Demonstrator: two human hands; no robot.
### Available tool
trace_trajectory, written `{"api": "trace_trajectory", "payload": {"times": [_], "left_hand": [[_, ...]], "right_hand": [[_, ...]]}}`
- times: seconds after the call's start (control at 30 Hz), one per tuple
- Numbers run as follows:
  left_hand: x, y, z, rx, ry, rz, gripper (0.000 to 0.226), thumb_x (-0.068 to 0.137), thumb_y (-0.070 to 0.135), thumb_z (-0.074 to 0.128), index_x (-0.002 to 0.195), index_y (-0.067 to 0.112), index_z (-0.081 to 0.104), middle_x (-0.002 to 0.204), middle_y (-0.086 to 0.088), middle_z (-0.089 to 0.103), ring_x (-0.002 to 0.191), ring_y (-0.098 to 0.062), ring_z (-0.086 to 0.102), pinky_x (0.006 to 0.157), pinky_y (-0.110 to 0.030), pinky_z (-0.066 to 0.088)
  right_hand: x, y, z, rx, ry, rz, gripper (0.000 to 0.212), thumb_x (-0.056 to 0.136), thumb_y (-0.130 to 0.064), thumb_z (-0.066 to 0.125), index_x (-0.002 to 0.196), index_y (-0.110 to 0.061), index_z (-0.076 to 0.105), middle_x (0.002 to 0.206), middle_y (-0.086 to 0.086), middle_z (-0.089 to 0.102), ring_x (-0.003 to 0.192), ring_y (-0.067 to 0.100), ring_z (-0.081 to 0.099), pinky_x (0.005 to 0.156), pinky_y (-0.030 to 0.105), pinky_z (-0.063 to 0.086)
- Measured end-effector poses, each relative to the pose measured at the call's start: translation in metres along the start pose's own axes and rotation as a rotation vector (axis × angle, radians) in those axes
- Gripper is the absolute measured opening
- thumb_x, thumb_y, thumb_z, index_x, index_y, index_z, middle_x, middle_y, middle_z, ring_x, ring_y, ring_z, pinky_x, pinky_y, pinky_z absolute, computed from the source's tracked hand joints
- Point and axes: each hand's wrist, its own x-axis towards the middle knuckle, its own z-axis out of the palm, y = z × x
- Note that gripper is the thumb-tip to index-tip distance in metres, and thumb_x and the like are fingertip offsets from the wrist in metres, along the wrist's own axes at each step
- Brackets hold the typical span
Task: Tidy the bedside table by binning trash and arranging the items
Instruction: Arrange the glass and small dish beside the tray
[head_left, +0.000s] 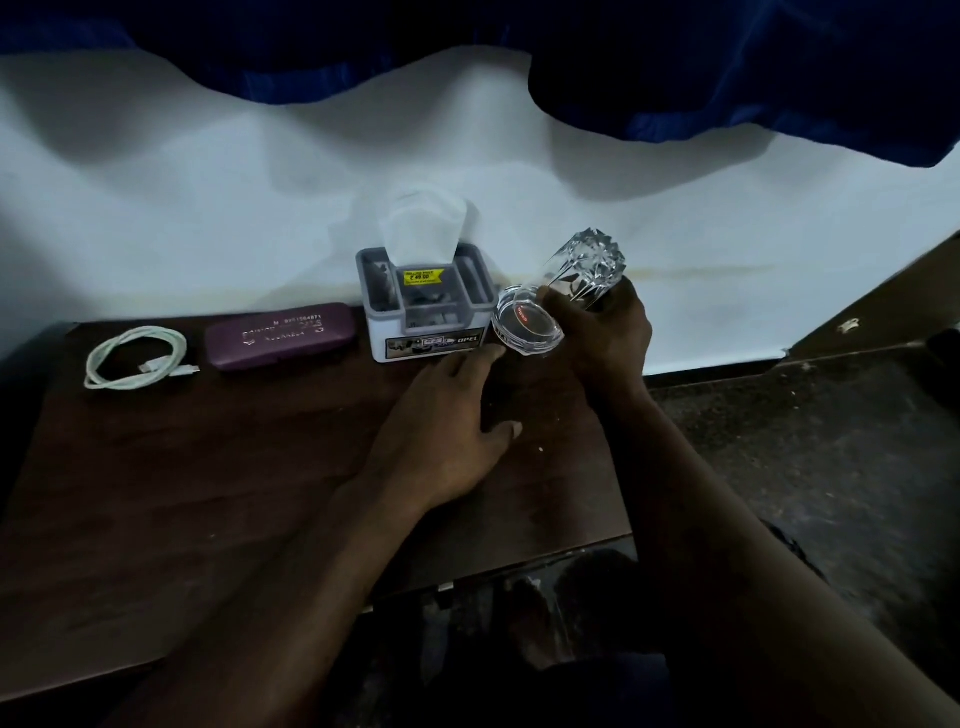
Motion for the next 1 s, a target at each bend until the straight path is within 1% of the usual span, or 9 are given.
{"api": "trace_trajectory", "payload": {"times": [0.17,0.23,0.3,0.4,0.5,0.6,0.73,0.87,1.0], "left_hand": [[0.002,-0.005,-0.002,0.005,0.008,0.006,0.078,0.085,0.045,0.075,0.151,0.029,0.038,0.148,-0.001,0.051,0.133,-0.021,0.050,0.108,-0.040,0.046],[0.003,-0.007,-0.002,0.006,0.008,0.013,0.077,0.085,0.044,0.075,0.151,0.028,0.039,0.146,-0.001,0.052,0.132,-0.021,0.051,0.107,-0.040,0.046],[0.004,-0.009,-0.003,0.005,0.006,0.016,0.077,0.085,0.044,0.075,0.151,0.028,0.039,0.146,-0.001,0.053,0.132,-0.020,0.052,0.106,-0.040,0.047],[0.005,-0.013,-0.004,-0.011,0.007,0.011,0.077,0.085,0.043,0.075,0.152,0.028,0.040,0.146,-0.001,0.052,0.130,-0.020,0.053,0.106,-0.036,0.047],[0.007,-0.015,-0.005,-0.003,0.005,0.009,0.078,0.085,0.043,0.075,0.152,0.029,0.038,0.145,-0.001,0.053,0.126,-0.020,0.056,0.103,-0.034,0.047],[0.008,-0.015,-0.004,-0.005,-0.007,0.005,0.079,0.086,0.043,0.075,0.153,0.029,0.037,0.145,-0.001,0.053,0.125,-0.021,0.056,0.103,-0.036,0.049],[0.010,-0.017,-0.004,-0.014,-0.019,-0.004,0.079,0.086,0.044,0.075,0.153,0.031,0.035,0.145,-0.001,0.053,0.125,-0.021,0.057,0.102,-0.041,0.050],[0.010,-0.019,-0.004,-0.031,-0.016,0.003,0.079,0.086,0.044,0.075,0.153,0.032,0.035,0.145,0.001,0.054,0.125,-0.017,0.058,0.102,-0.038,0.051],[0.010,-0.019,-0.004,-0.025,-0.012,0.001,0.080,0.086,0.044,0.075,0.153,0.033,0.034,0.144,0.002,0.054,0.124,-0.015,0.058,0.101,-0.037,0.050]], "right_hand": [[0.001,0.003,0.010,0.033,-0.011,0.010,0.054,0.063,-0.056,0.085,0.104,-0.025,0.067,0.089,-0.012,0.077,0.083,0.004,0.074,0.084,0.035,0.062],[0.001,0.005,0.013,0.021,-0.018,0.001,0.054,0.066,-0.051,0.086,0.109,-0.026,0.066,0.094,-0.011,0.077,0.087,0.008,0.074,0.086,0.035,0.061],[0.000,0.005,0.016,-0.002,-0.018,-0.017,0.057,0.067,-0.050,0.084,0.116,-0.027,0.063,0.099,-0.010,0.077,0.091,0.011,0.073,0.084,0.031,0.058],[0.000,0.004,0.018,-0.027,-0.026,-0.043,0.062,0.070,-0.048,0.081,0.123,-0.028,0.055,0.095,-0.012,0.072,0.086,0.012,0.068,0.077,0.024,0.046],[0.001,0.005,0.019,-0.043,-0.065,-0.060,0.064,0.073,-0.042,0.080,0.126,-0.027,0.047,0.094,-0.011,0.070,0.085,0.016,0.066,0.077,0.025,0.045],[0.001,0.005,0.020,-0.061,-0.107,-0.077,0.064,0.074,-0.038,0.080,0.128,-0.026,0.047,0.097,-0.010,0.071,0.086,0.016,0.067,0.076,0.025,0.044],[0.003,0.004,0.021,-0.068,-0.126,-0.094,0.065,0.072,-0.035,0.079,0.130,-0.027,0.050,0.106,-0.008,0.075,0.092,0.019,0.071,0.077,0.026,0.047],[0.007,0.002,0.018,-0.048,-0.147,-0.088,0.064,0.071,-0.033,0.079,0.130,-0.030,0.054,0.108,-0.009,0.075,0.096,0.017,0.071,0.086,0.032,0.056],[0.008,0.002,0.016,-0.025,-0.172,-0.079,0.063,0.071,-0.031,0.079,0.129,-0.030,0.056,0.108,-0.010,0.076,0.097,0.015,0.071,0.091,0.037,0.057]]}}
